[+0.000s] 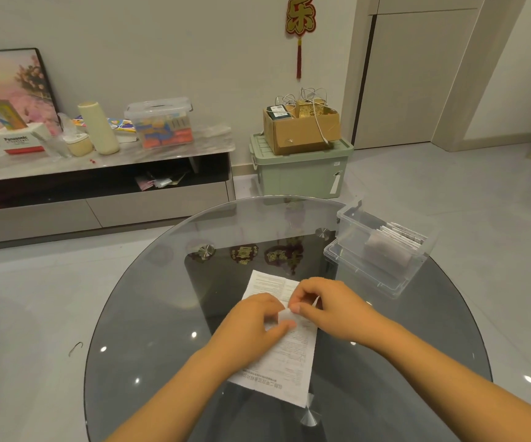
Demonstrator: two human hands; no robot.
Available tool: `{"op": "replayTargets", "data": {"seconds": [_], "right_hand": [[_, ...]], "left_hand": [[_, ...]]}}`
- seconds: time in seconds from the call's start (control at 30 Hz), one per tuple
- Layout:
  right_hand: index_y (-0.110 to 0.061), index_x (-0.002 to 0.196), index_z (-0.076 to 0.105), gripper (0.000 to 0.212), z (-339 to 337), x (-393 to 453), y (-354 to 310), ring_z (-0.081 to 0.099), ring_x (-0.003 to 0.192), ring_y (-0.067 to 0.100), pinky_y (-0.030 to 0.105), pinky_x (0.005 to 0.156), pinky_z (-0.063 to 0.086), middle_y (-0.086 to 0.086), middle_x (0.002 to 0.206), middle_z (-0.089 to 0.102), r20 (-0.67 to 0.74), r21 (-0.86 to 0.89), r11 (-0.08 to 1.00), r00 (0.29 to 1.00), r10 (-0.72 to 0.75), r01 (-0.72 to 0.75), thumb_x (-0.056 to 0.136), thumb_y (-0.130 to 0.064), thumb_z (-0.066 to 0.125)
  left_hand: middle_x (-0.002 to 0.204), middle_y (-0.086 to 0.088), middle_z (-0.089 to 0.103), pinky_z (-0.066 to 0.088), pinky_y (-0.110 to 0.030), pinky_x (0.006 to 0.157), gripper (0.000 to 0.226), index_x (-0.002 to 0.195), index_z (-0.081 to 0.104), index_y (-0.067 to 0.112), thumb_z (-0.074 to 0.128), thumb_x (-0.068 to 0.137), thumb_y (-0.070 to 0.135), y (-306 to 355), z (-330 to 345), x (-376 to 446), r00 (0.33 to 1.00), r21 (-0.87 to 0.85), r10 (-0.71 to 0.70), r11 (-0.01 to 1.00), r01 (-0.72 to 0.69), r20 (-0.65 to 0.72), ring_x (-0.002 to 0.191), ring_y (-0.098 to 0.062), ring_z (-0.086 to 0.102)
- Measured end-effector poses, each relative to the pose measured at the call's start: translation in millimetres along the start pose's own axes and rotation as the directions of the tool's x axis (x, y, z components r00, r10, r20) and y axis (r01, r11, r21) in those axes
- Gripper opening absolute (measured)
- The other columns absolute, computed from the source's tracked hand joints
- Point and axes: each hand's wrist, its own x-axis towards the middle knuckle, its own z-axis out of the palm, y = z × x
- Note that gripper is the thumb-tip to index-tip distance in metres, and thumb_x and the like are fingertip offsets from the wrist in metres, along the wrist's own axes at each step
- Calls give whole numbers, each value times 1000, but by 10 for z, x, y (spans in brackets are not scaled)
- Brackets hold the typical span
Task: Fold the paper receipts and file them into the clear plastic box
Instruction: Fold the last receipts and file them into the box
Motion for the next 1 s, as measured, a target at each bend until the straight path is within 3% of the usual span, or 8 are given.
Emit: {"op": "replayTargets", "data": {"seconds": [0.17, 0.3, 0.4, 0.63, 0.73, 0.8, 0.9, 1.0], "right_hand": [[-31, 103, 58, 13, 74, 29, 11, 55, 81, 5, 12, 69, 43, -15, 92, 58, -90, 46, 997, 994, 67, -63, 91, -26, 56], [-31, 107, 57, 25, 165, 3, 19, 52, 79, 6, 23, 75, 48, -14, 92, 54, -4, -50, 992, 993, 120, -120, 84, -30, 66], [-30, 112, 57, 31, 230, -1, 4, 51, 84, 6, 24, 78, 48, -12, 96, 53, -20, -115, 983, 990, 139, -141, 83, -34, 66], [-28, 109, 58, 29, 242, 8, -38, 49, 87, 7, 21, 76, 44, -10, 99, 50, -54, -113, 977, 983, 176, -182, 83, -36, 66], [-27, 89, 64, 8, 182, 17, -20, 52, 85, 7, 20, 72, 44, -8, 99, 56, -56, 11, 975, 973, 222, -222, 85, -33, 64], [-24, 84, 65, 7, 110, 32, -9, 55, 79, 5, 19, 66, 45, -8, 93, 63, -63, 152, 954, 961, 270, -258, 86, -30, 63], [-20, 88, 65, 10, -59, 0, 1, 62, 76, 6, 24, 71, 51, -4, 85, 69, -59, 371, 881, 939, 339, -294, 88, -29, 61], [-14, 92, 66, 14, -178, -62, -22, 63, 68, 4, 18, 62, 49, -3, 80, 71, -41, 533, 800, 936, 350, -275, 90, -25, 59]], "left_hand": [[107, 15, 48, 39, -6, 76, 23, 107, 54, 29, 64, 87, 32, -15, 28, 15, 992, -38, -103, 994, 101, -70, 88, 1, 49], [120, 15, 45, 36, -24, 102, 46, 129, 47, 30, 65, 86, 33, -51, 27, 32, 983, -32, -171, 985, 169, -63, 114, -3, 39], [106, 21, 49, 32, -25, 102, 44, 127, 50, 34, 65, 86, 32, -26, 7, 35, 985, 0, -164, 986, 165, -60, 108, -2, 39], [85, 13, 53, 40, -7, 64, 31, 97, 61, 38, 70, 82, 12, 11, 1, 31, 951, -309, -290, 919, 246, -105, 72, -2, 50], [87, 8, 54, 41, -9, 60, 31, 94, 64, 35, 69, 82, 6, 84, -61, 52, 934, -456, -338, 854, 252, -118, 67, -4, 50], [93, 7, 57, 42, -12, 63, 30, 99, 66, 32, 68, 83, 6, 149, -125, 75, 922, -543, -367, 803, 245, -125, 75, -6, 56], [98, 7, 63, 42, -13, 64, 30, 102, 67, 31, 69, 82, 8, 314, -199, 145, 913, -688, -389, 695, 206, -120, 85, -7, 61], [94, 8, 65, 46, -14, 68, 29, 104, 68, 26, 70, 81, 7, 472, -202, 221, 915, -763, -385, 626, 163, -120, 84, -4, 63]]}}
